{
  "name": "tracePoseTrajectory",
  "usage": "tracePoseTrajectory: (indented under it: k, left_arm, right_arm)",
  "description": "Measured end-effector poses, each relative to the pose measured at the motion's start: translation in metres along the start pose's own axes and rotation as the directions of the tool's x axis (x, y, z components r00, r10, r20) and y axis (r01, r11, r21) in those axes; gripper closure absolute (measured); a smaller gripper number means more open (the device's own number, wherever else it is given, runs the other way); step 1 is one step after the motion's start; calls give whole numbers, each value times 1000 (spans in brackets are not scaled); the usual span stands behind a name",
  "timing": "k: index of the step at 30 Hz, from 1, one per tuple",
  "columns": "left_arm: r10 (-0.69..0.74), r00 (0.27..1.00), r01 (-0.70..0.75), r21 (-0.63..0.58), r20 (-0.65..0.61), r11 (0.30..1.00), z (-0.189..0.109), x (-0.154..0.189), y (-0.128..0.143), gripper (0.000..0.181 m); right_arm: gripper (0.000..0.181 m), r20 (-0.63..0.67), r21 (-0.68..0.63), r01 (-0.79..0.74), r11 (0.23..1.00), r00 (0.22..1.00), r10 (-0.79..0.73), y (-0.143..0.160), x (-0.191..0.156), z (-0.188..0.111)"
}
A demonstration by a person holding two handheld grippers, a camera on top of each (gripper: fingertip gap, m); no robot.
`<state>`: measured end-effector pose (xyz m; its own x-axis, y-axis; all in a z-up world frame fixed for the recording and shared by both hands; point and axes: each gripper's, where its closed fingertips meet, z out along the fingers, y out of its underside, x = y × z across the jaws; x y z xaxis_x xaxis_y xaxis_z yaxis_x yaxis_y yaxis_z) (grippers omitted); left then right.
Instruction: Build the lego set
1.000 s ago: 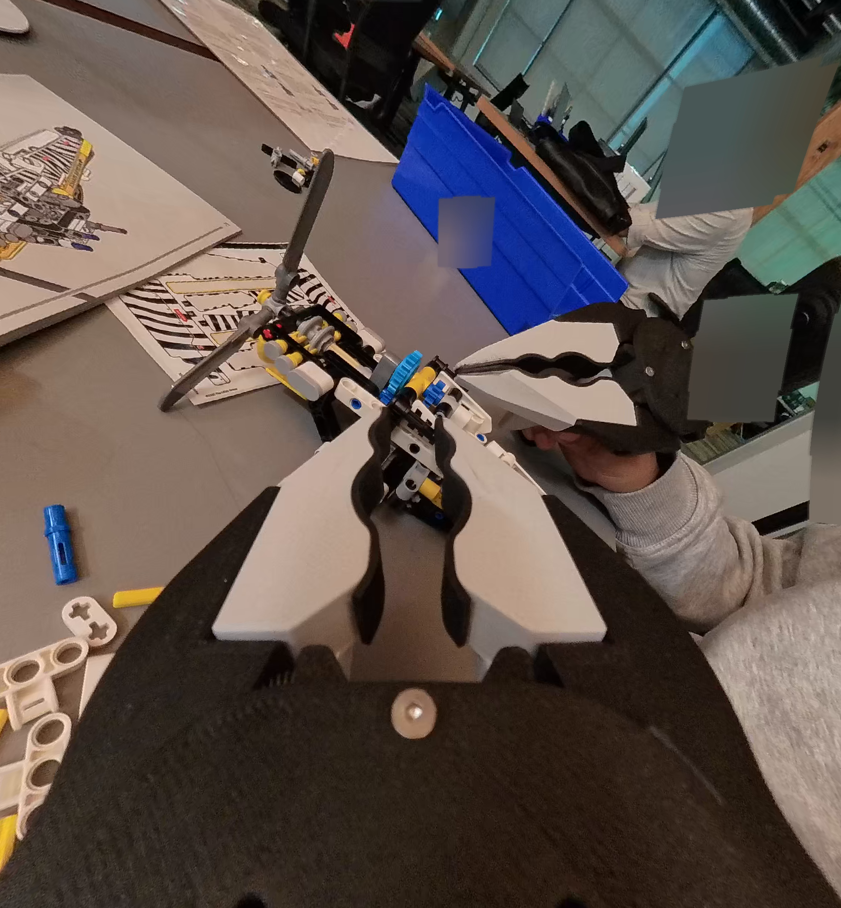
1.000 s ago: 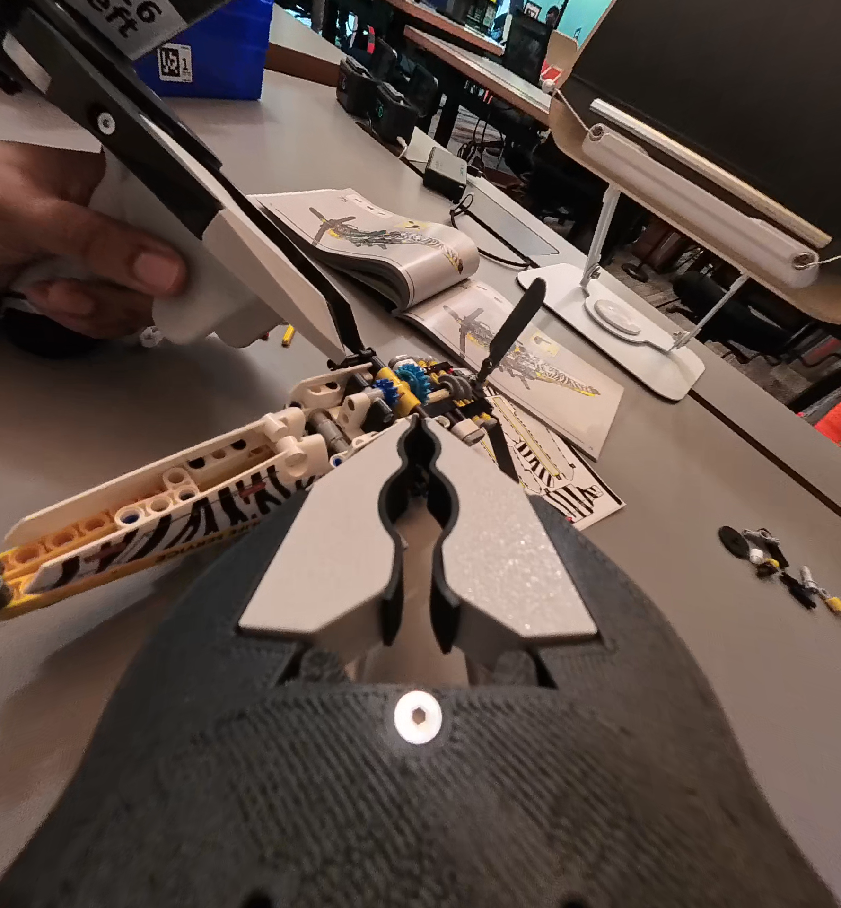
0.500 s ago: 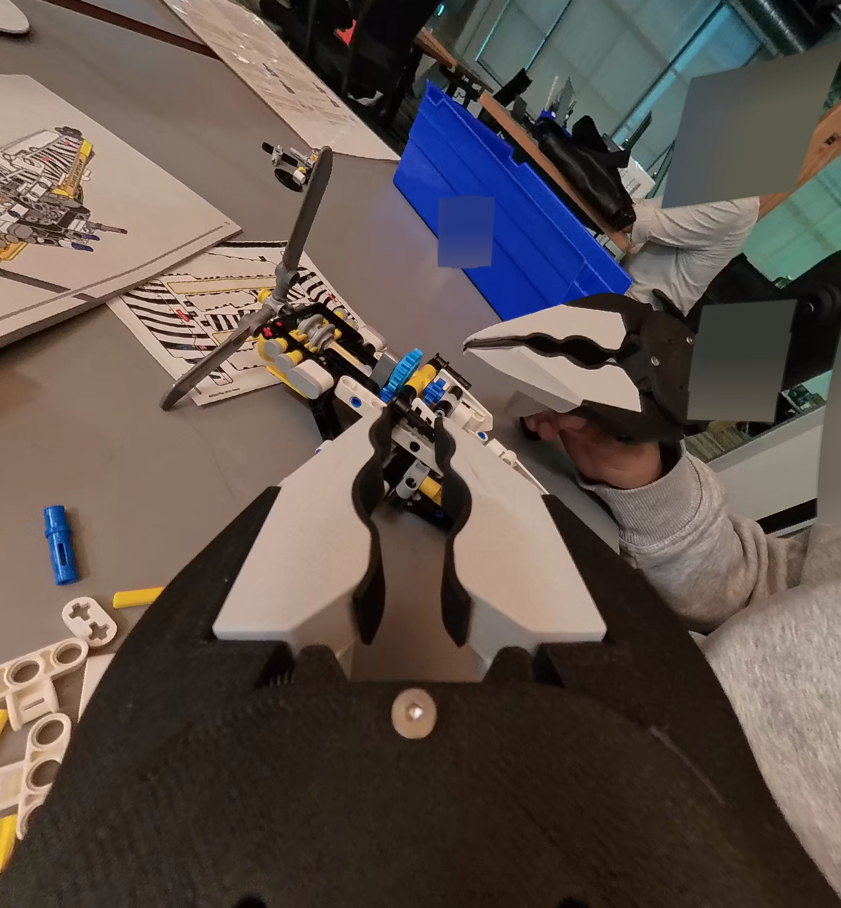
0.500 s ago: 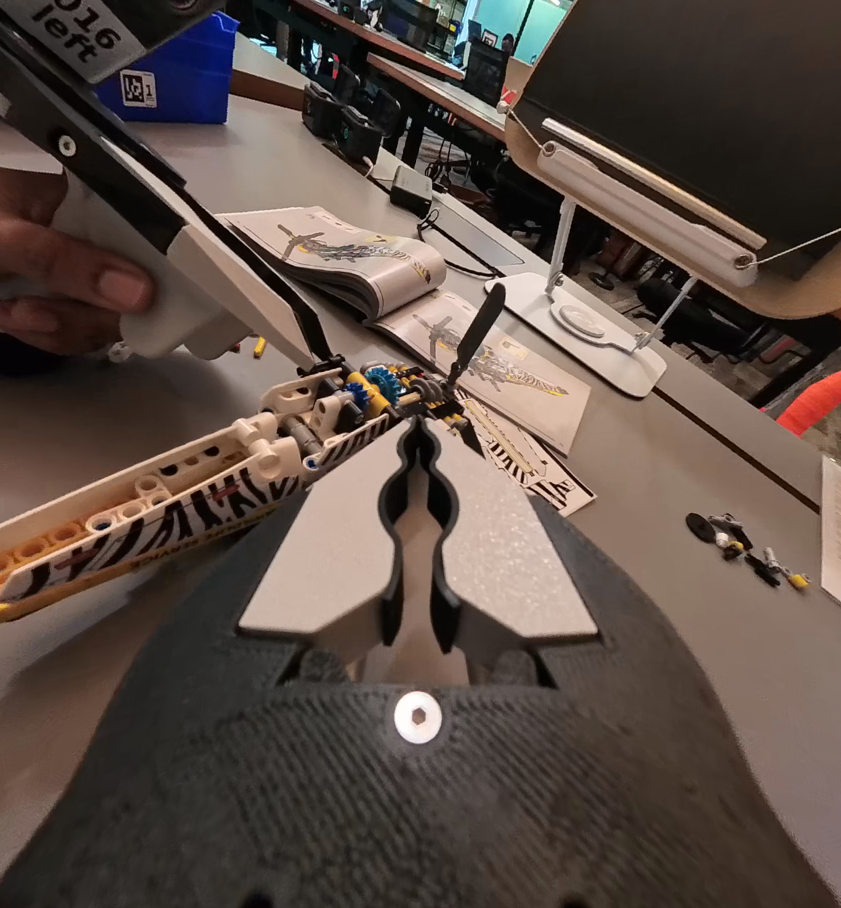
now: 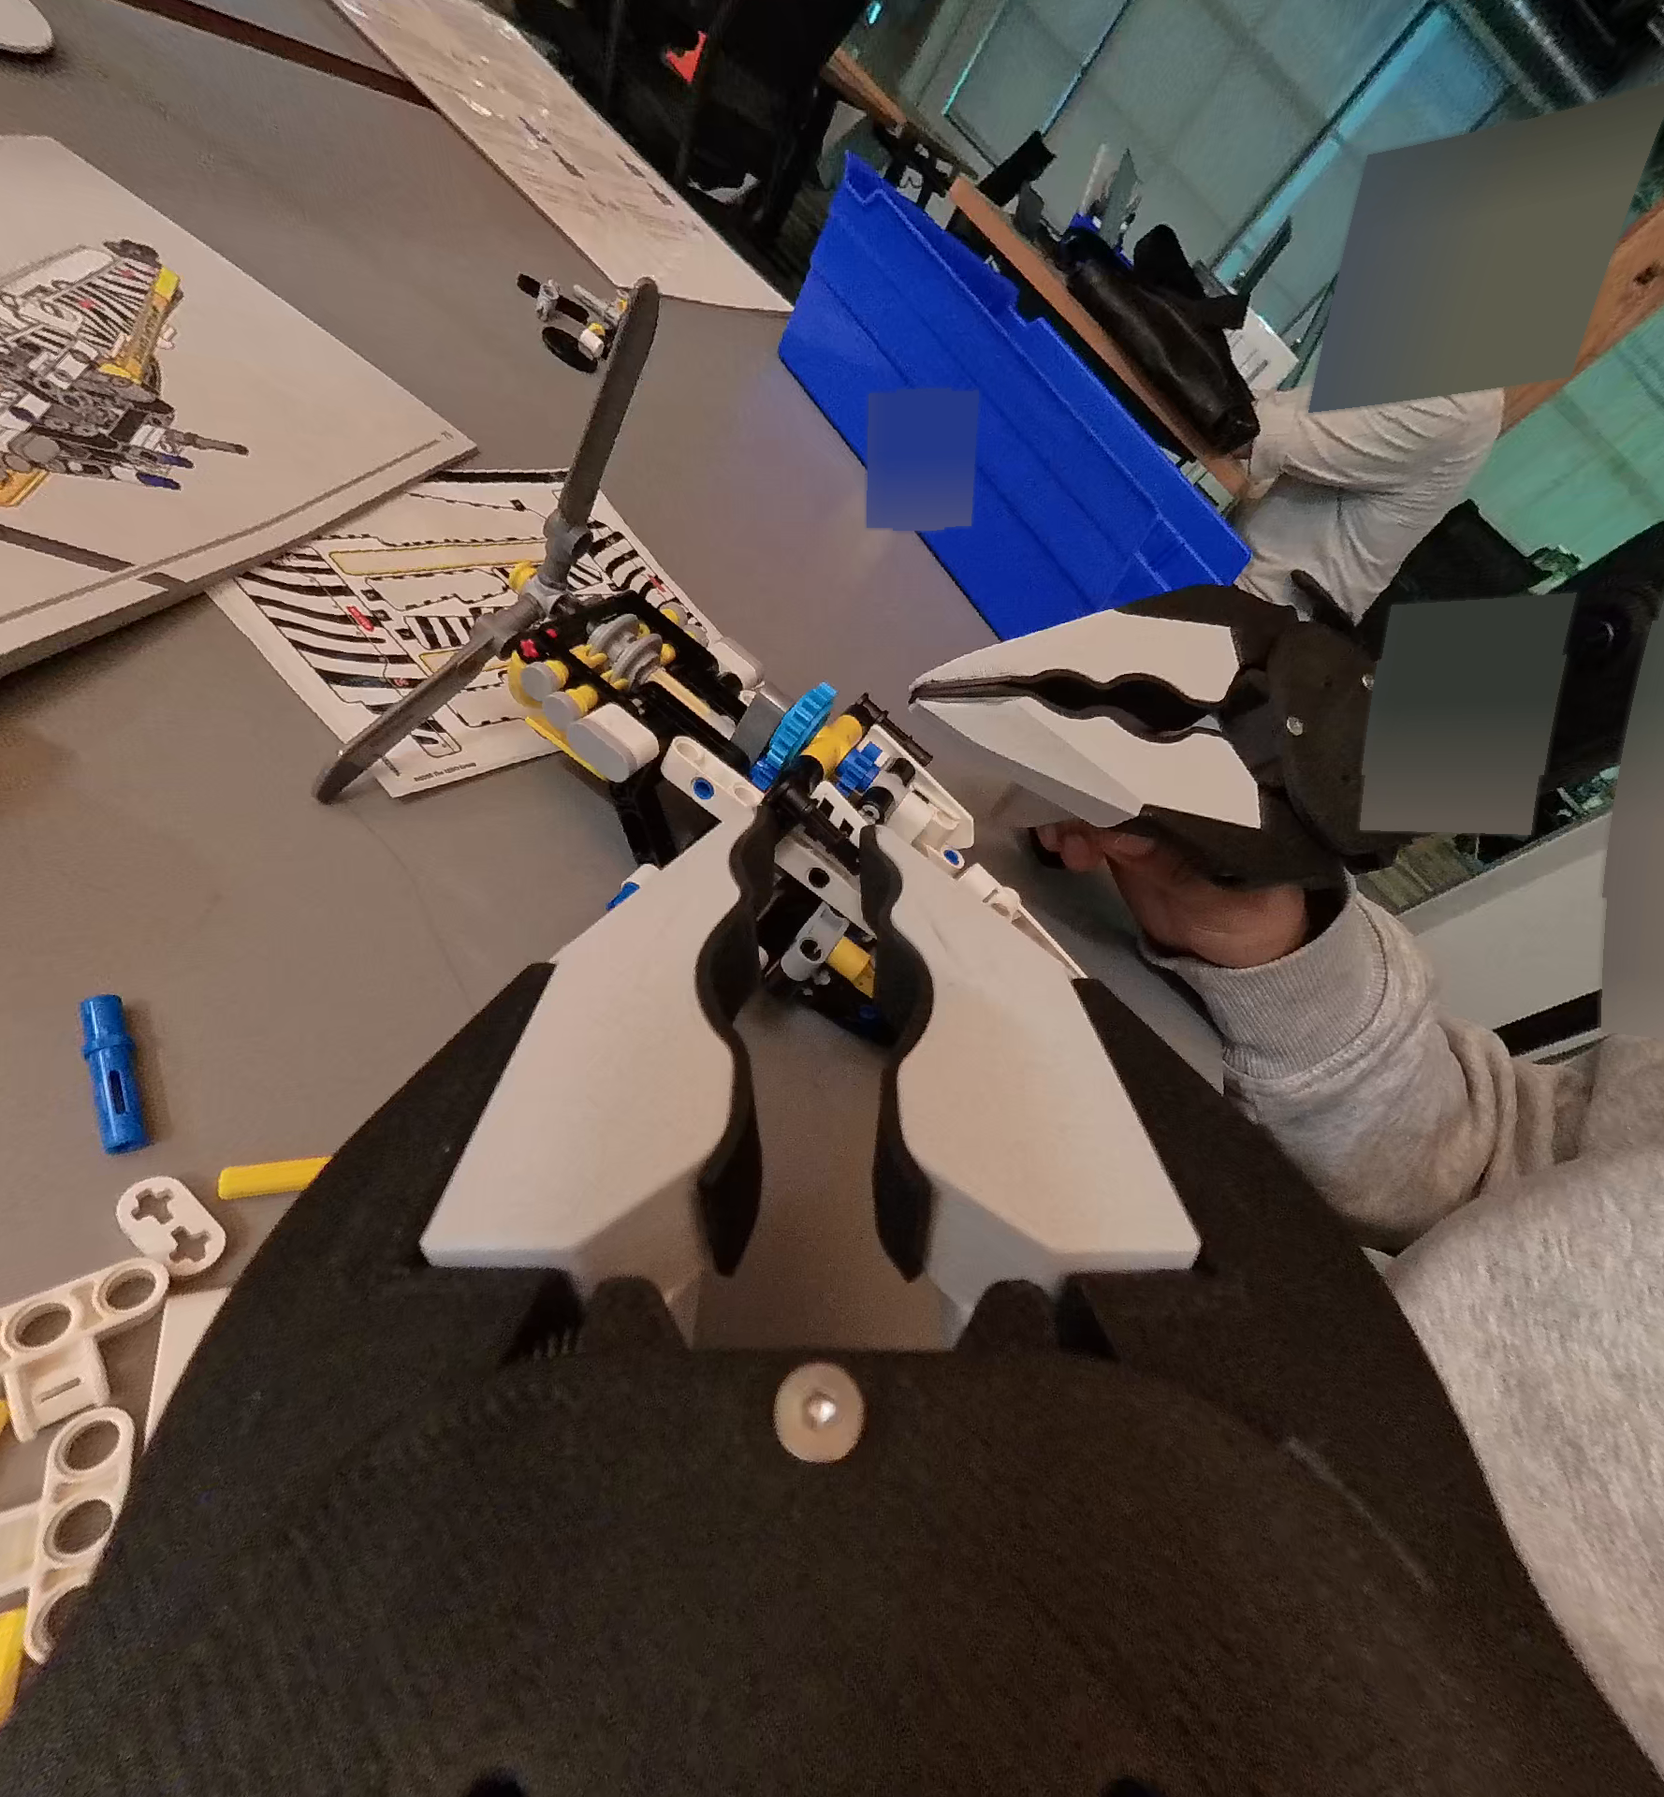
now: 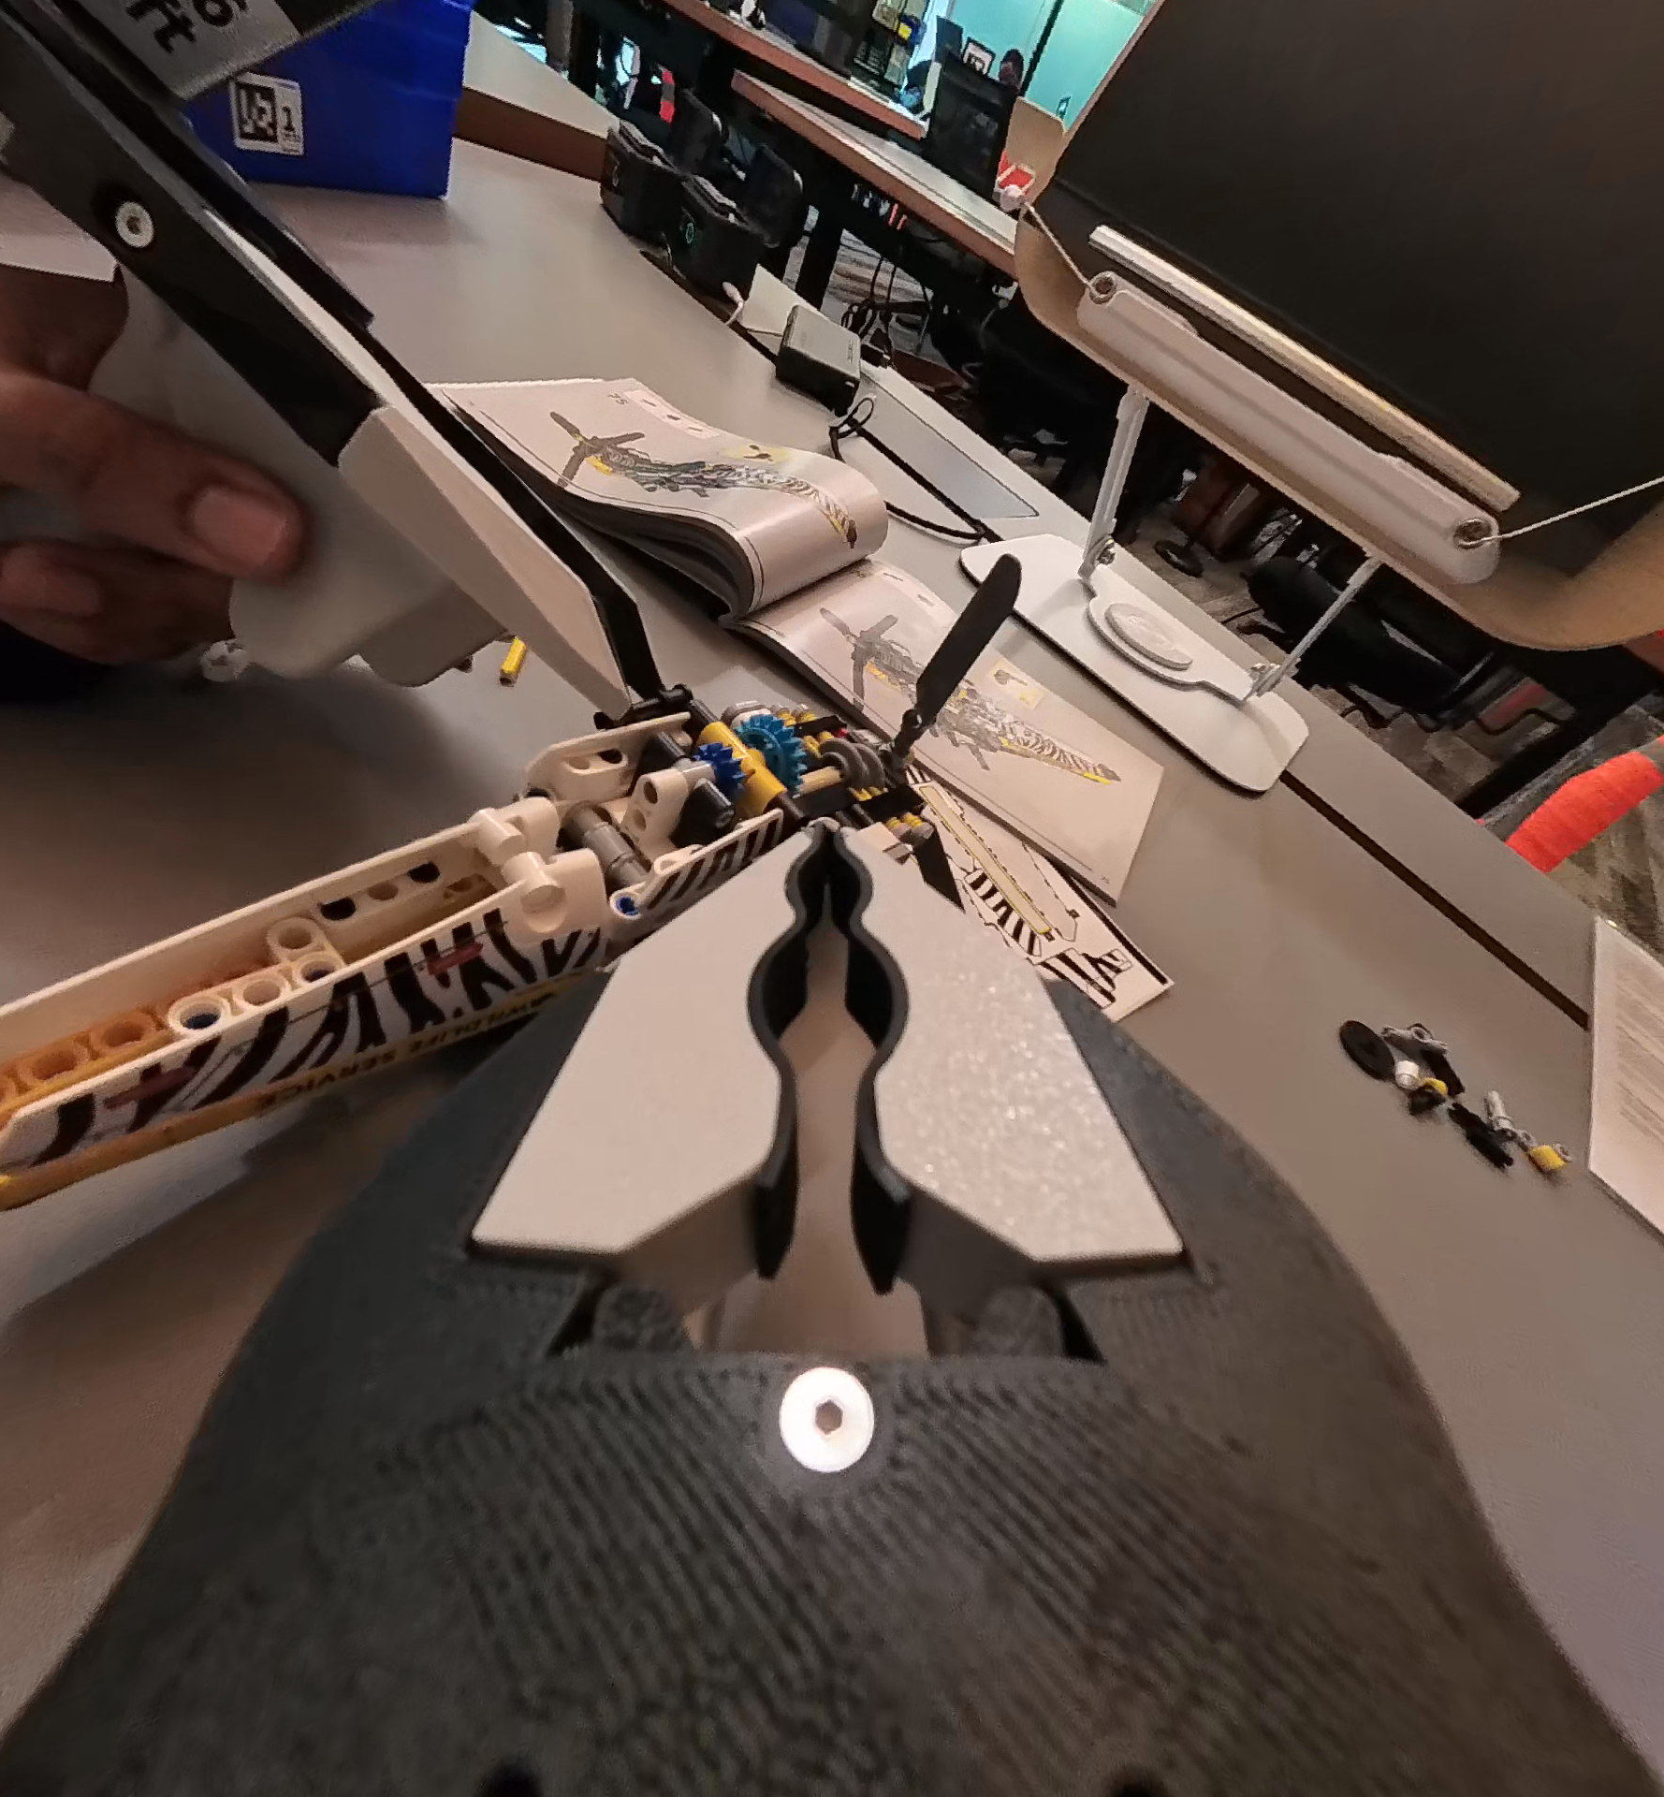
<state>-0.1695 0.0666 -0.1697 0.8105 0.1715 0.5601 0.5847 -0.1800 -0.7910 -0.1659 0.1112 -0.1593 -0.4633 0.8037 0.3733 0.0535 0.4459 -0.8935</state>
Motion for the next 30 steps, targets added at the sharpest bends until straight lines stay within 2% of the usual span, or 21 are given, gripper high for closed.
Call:
tracePoseTrajectory:
  k: [7,11,16,18,20,23,26,28,30]
  left_arm:
    - [44,997,-42,33,-56,999,-4,11,-4,153]
    - [74,992,-68,61,-103,996,-8,19,-6,137]
    - [78,994,-72,69,-83,995,-11,15,-9,127]
    - [120,990,-116,57,-77,992,-10,16,-8,122]
    - [242,964,-239,38,-115,970,-10,27,-7,114]
    - [476,875,-479,-19,-88,877,-8,29,-5,113]
    - [586,803,-596,-111,-109,795,-4,21,-2,119]
    - [572,803,-593,-117,-167,797,-4,17,-6,127]
    - [501,822,-533,-56,-271,844,-10,24,-16,133]
  right_arm:
    - [181,-4,-23,20,1000,1000,-20,4,0,0]
    - [181,-15,-80,0,997,1000,-1,14,5,-2]
    - [181,-13,-73,-3,997,1000,2,13,5,-3]
    - [181,-10,-74,0,997,1000,-1,13,5,-2]
    - [181,-8,-74,1,997,1000,-2,13,4,-2]
    - [181,-2,-71,0,998,1000,0,13,4,-3]
    - [181,2,-67,1,998,1000,-1,12,3,-3]
    - [181,2,-63,3,998,1000,-3,12,3,-4]
    - [181,3,-59,6,998,1000,-6,11,2,-4]
